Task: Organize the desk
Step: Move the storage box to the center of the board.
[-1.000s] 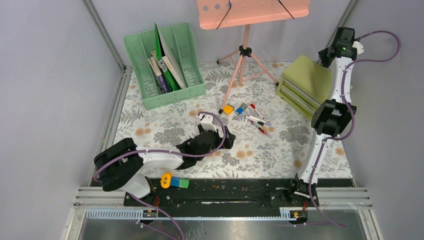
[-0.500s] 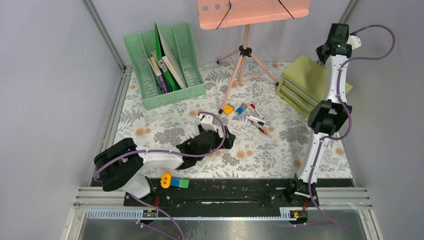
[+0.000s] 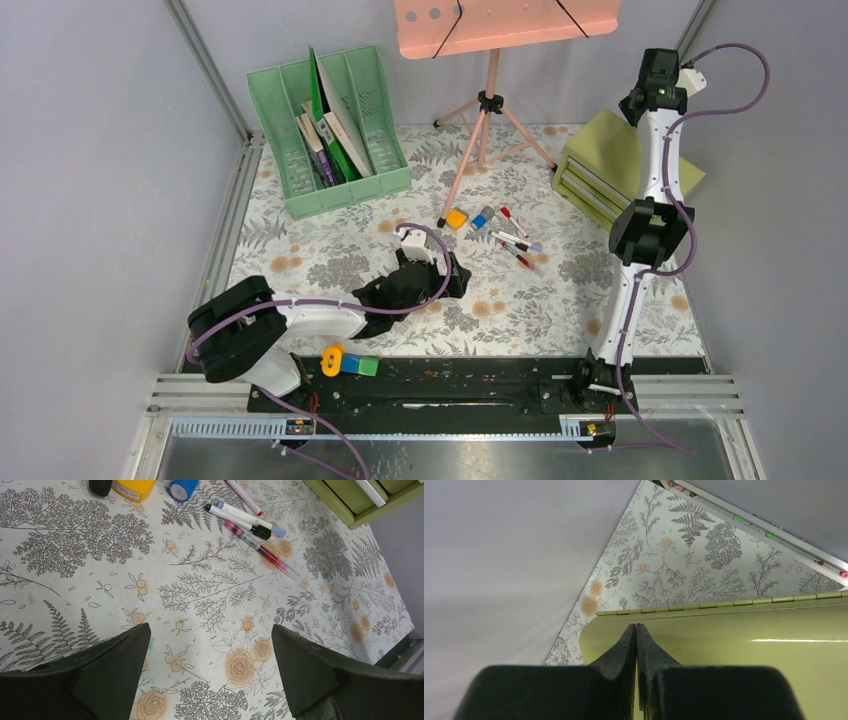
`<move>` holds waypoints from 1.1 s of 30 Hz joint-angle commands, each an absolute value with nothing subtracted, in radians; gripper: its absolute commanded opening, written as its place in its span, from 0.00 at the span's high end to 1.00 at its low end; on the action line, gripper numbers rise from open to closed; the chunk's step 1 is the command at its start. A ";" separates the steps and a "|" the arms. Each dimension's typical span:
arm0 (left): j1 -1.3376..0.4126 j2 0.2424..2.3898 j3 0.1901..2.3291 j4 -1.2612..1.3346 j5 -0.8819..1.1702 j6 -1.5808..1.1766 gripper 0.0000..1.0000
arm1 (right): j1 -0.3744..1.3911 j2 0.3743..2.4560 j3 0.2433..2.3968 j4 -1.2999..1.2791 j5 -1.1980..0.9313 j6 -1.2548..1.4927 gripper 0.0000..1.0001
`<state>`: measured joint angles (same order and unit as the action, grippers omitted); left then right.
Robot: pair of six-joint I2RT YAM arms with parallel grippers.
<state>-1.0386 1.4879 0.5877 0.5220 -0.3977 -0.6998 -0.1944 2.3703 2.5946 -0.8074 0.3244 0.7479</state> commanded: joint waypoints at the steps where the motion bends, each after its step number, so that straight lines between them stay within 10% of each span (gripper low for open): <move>1: -1.039 1.489 0.624 0.548 -0.409 -0.695 0.07 | -0.187 2.380 2.638 -0.819 0.368 0.723 0.96; 33: -1.039 1.485 0.628 0.532 -0.418 -0.693 0.06 | -0.145 2.389 2.636 -0.815 0.260 0.500 1.00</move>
<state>-1.0386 1.4879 0.5892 0.5091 -0.3985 -0.6998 -0.1627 2.3772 2.5942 -0.8181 0.2821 0.5453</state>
